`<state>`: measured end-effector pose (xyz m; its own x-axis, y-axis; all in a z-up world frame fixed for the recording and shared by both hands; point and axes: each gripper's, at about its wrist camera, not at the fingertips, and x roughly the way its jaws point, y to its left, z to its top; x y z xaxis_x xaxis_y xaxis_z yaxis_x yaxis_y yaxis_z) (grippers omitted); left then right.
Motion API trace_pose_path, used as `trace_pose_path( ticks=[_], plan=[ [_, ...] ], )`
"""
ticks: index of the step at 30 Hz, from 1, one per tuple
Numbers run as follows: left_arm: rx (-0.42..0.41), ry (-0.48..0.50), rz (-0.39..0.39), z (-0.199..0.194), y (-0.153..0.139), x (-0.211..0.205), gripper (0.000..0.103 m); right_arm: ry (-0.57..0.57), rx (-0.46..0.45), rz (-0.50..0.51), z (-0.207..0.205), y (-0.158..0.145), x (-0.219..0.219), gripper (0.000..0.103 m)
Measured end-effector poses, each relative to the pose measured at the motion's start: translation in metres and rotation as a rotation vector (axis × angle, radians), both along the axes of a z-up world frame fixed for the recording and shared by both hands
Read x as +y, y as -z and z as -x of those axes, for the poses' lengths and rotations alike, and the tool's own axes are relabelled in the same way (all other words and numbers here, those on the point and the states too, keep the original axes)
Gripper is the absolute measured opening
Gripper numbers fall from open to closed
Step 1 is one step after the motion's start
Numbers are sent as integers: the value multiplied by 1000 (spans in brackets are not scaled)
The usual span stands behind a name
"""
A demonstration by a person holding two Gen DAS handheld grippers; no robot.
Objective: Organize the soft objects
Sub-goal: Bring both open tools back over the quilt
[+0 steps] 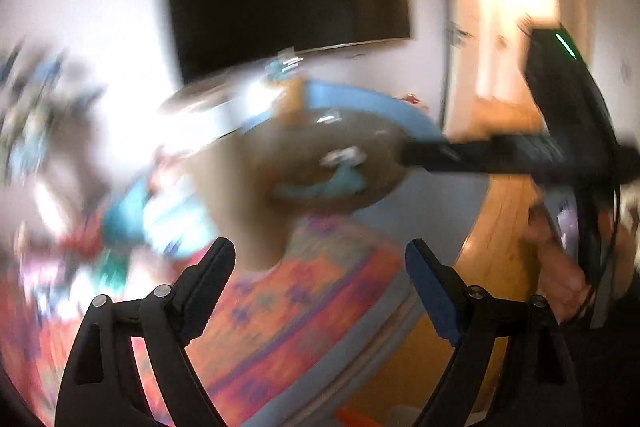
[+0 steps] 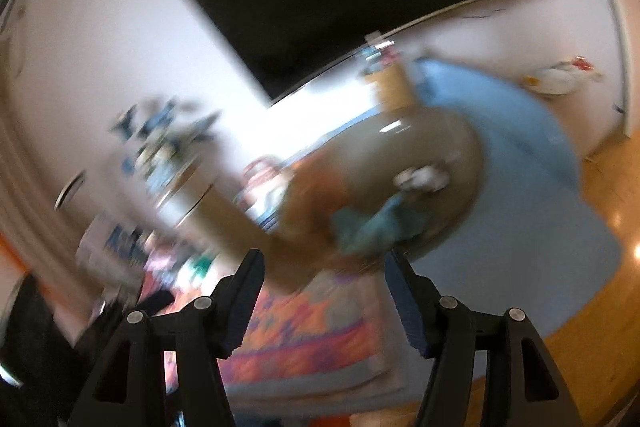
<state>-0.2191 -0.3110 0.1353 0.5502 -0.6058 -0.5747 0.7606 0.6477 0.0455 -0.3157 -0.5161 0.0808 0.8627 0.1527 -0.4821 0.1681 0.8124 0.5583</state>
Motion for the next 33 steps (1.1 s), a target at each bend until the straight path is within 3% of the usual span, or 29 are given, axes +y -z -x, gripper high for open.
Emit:
trace_pose_path(
  ticks=[3,9,12,16,21,26,33],
  plan=[
    [97,-187,56,-41,5,64,86,-143,-3,27,-23,5,51,61],
    [188,-476,145,-106,17,184,85,-339,55,121,-90,12,149,61],
    [215,-557,185,-133,22,235,85,-383,68,153,-118,16,186,61],
    [285,-579,256,-169,24,280,85,-447,115,183,-163,24,227,61],
    [330,-522,267,-204,26,275,85,-436,166,185,-204,37,252,61],
    [363,-519,285,-227,36,263,85,-400,201,174,-216,47,249,61],
    [285,-512,232,-221,45,241,85,-256,222,253,-214,59,243,61]
  ],
)
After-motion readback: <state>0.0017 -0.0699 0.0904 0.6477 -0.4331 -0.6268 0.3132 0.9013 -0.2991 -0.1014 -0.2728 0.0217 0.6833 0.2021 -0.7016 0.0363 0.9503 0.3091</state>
